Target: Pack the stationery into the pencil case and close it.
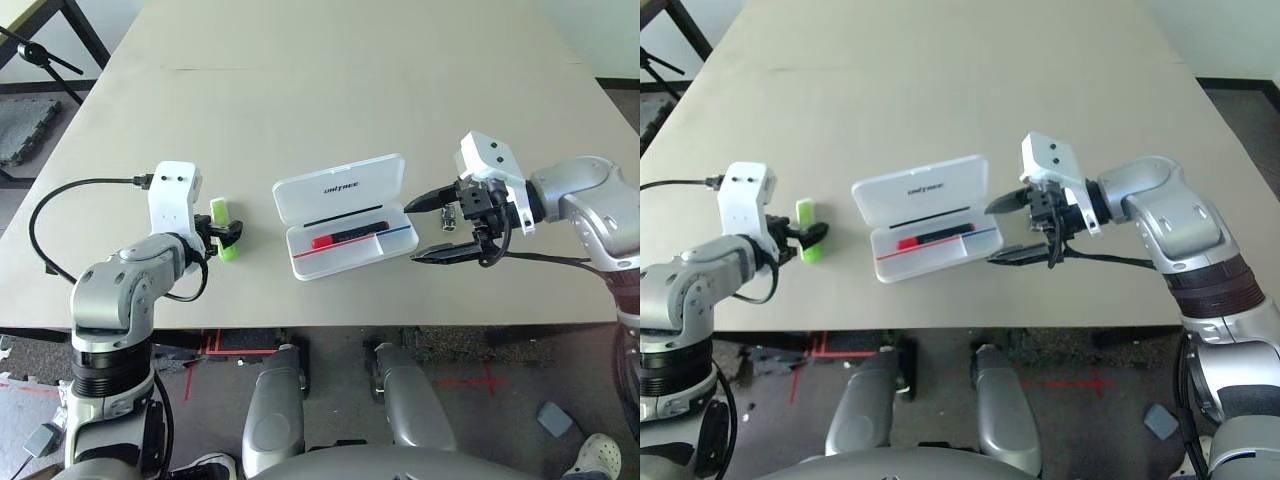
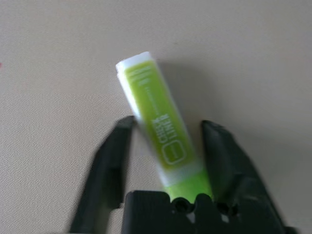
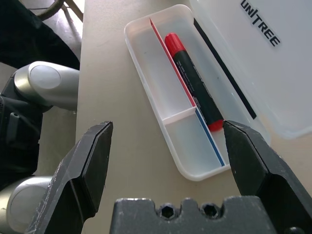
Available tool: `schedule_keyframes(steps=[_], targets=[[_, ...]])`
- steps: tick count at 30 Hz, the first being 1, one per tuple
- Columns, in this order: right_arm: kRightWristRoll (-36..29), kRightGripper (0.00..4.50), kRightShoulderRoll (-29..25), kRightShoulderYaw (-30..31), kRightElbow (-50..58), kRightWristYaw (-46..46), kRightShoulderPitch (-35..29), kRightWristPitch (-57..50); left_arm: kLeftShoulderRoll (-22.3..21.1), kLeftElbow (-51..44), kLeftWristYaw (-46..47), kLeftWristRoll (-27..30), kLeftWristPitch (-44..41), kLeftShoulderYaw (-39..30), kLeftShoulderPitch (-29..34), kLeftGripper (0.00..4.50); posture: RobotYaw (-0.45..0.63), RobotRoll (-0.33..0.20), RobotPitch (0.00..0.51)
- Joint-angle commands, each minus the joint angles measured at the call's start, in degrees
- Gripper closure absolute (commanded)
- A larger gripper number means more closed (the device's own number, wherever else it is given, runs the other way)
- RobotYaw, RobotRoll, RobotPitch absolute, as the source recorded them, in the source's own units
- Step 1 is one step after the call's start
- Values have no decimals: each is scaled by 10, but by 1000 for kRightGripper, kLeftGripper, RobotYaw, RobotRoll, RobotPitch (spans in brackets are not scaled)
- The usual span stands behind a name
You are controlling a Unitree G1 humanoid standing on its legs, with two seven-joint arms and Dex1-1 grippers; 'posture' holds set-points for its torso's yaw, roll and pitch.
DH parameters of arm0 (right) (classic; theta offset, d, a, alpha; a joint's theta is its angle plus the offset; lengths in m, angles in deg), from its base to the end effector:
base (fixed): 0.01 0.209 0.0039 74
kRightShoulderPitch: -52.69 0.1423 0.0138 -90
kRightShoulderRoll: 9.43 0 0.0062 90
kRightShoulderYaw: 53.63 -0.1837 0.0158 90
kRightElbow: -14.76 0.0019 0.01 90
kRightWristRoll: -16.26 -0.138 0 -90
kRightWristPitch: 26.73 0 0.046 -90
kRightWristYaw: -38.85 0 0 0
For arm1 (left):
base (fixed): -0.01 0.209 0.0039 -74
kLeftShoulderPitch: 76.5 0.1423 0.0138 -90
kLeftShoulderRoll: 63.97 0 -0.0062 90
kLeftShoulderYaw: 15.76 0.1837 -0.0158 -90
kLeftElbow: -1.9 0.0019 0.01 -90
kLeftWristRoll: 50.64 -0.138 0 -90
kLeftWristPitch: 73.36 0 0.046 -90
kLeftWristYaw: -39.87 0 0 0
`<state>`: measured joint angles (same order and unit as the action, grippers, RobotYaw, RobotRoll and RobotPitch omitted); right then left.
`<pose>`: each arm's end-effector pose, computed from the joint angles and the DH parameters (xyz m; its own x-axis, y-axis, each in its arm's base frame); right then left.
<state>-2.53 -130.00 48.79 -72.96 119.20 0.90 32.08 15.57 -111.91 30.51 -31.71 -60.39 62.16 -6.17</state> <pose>0.2850 -0.2193 0.2176 0.1163 0.8440 -0.5236 -0.9904 0.0587 -0.1252 0.2251 0.2252 0.1600 0.8475 -0.0665 -0.5266 0.1138 0.9918 0.0578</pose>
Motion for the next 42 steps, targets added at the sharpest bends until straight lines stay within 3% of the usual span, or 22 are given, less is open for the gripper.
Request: schedule_keyframes(steps=[1,2,4,13,18,22,27,34,42], targets=[[6,0,-2,3,-4,-1,-4,8,-19,4,-6,-6,-22,-1,11,3192,25,0,227],[6,0,-1,3,-6,-2,-3,10,-28,0,-11,-4,-25,0,14,3420,25,0,227],[6,0,-1,4,-7,-2,-2,11,-58,-15,-31,3,-31,3,26,3411,25,0,228],[14,0,-2,3,-28,2,4,25,-271,-77,-221,46,85,-23,167,3411,48,0,237],[9,0,-9,-2,-32,6,7,20,-334,-131,-340,79,181,-64,242,3411,54,0,240],[15,0,-19,-3,-44,9,9,23,-364,-187,-399,107,220,-55,247,3411,56,0,238],[18,0,-25,-5,-60,9,13,26,-355,-215,-387,116,225,40,141,3411,51,0,234],[24,0,-29,-4,-68,4,12,27,-299,-169,-381,86,232,193,-30,3411,37,0,232],[27,0,-31,-10,-61,-5,1,23,-235,-122,-382,43,244,304,-120,3411,12,0,231]])
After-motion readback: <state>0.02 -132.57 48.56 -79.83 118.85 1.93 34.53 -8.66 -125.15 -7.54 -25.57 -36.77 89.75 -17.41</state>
